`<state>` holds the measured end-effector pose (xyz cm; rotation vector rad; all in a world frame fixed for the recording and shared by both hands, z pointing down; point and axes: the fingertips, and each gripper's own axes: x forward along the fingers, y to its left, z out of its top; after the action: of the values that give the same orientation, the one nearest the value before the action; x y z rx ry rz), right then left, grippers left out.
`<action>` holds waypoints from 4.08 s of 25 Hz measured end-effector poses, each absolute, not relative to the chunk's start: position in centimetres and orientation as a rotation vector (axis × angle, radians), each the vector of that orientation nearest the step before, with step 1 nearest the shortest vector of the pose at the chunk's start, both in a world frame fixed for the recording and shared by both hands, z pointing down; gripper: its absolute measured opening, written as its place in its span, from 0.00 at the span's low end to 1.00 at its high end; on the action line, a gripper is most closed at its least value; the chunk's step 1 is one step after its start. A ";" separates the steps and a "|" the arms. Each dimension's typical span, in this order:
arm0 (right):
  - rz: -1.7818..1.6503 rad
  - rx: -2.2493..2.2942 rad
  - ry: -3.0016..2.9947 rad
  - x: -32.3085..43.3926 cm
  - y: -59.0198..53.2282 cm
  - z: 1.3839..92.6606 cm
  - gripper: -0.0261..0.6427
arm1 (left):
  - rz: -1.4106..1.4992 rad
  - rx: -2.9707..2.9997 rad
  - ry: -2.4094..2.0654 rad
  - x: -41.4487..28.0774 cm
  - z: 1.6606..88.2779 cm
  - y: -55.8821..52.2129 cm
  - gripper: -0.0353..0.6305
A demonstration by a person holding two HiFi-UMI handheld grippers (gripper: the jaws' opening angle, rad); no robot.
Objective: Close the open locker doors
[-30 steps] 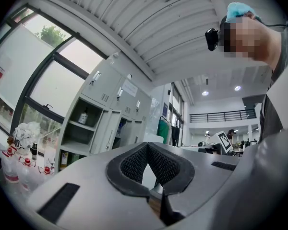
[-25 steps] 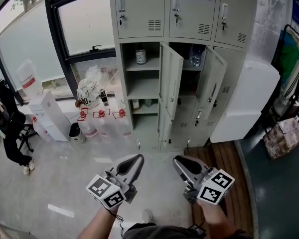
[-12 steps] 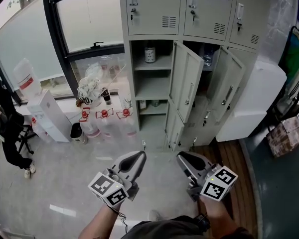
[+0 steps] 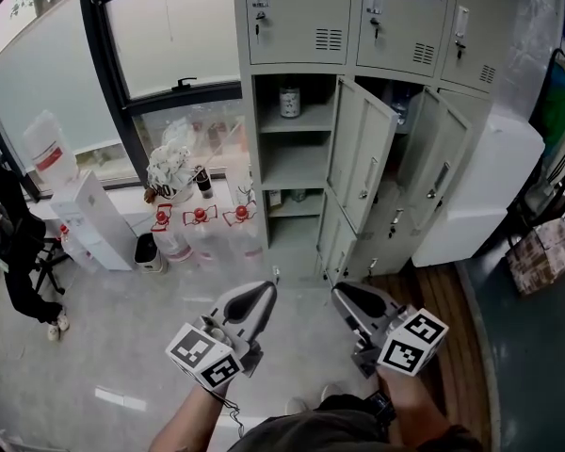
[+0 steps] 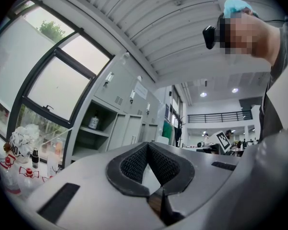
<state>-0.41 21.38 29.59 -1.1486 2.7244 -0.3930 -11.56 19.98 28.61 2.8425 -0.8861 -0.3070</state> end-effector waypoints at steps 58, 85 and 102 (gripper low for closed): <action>-0.430 -1.003 2.741 12.6 -1.7 30.5 0.10 | -0.210 2.807 -0.964 2.5 29.3 -4.6 0.06; -0.250 -1.579 2.509 18.1 -4.8 30.1 0.30 | -0.157 2.846 -0.550 2.3 30.9 -11.4 0.06; -0.249 -1.698 2.479 16.7 -7.8 30.3 0.32 | -0.150 2.855 -0.358 2.8 31.0 -14.5 0.06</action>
<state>16.67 -7.79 30.29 -1.6981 2.4795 -0.2491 2.80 -14.54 31.03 2.8552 -0.3580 -0.1503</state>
